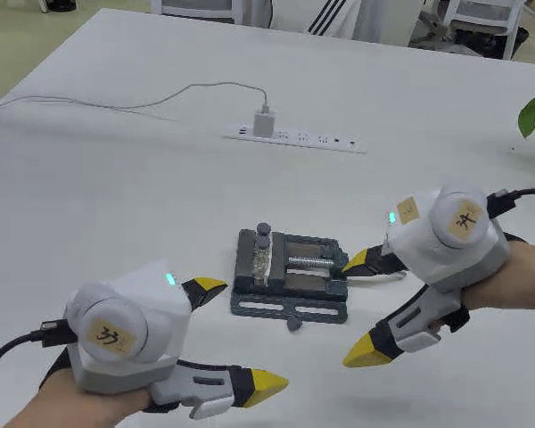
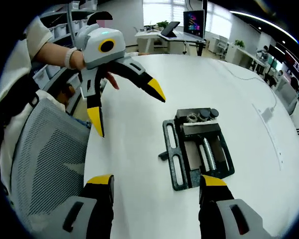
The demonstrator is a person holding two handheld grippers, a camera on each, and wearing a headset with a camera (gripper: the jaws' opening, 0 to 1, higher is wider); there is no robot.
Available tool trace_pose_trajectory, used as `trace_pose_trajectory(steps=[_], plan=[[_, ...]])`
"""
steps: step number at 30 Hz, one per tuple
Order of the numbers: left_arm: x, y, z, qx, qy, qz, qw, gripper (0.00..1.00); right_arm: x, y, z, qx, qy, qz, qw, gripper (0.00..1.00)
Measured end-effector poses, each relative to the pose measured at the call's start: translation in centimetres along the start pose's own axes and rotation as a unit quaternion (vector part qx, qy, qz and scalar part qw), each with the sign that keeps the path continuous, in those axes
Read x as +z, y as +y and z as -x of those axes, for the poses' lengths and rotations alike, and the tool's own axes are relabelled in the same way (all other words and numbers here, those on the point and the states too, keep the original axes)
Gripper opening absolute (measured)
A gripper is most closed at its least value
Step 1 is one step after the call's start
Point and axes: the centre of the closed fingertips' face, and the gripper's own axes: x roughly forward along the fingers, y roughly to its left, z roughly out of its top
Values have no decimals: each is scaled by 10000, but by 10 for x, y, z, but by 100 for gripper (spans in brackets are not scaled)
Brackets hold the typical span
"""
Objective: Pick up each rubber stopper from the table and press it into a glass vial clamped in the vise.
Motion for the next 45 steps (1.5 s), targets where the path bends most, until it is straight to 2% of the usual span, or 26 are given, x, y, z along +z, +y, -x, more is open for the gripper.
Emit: trace_pose_trajectory(steps=[5, 8, 11, 17, 21, 26, 33, 34, 38, 41, 45], plan=[[-2, -2, -7, -113, 74, -46, 9999, 67, -13, 6, 10, -144, -253, -245, 9993, 77], [-2, -3, -12, -138, 102, -103, 9998, 63, -20, 11, 14, -178, -391, -469, 9980, 80], [-3, -3, -18, -155, 127, -178, 9996, 60, -28, 14, 19, -323, -590, -694, 9953, 86], [-5, -7, -29, -239, 229, -270, 9991, 55, -41, 17, 26, -531, -822, -1055, 9896, 98], [-7, -9, -35, -292, 286, -299, 9987, 53, -49, 18, 30, -676, -933, -1273, 9852, 99], [-8, -10, -39, -335, 334, -352, 9983, 50, -55, 21, 31, -730, -1030, -1443, 9814, 99], [-7, -8, -45, -308, 428, -486, 9974, 39, -60, 26, 29, -735, -1008, -1536, 9802, 98], [-8, -7, -46, -299, 518, -562, 9966, 38, -61, 27, 28, -741, -1007, -1538, 9802, 98], [-7, -6, -50, -369, 658, -702, 9947, 35, -62, 29, 27, -729, -1003, -1594, 9794, 96], [-9, -3, -53, -402, 881, -967, 9906, 33, -63, 29, 26, -730, -997, -1598, 9794, 95], [-9, -2, -58, -447, 1049, -1231, 9858, 31, -64, 29, 26, -738, -998, -1600, 9793, 95]])
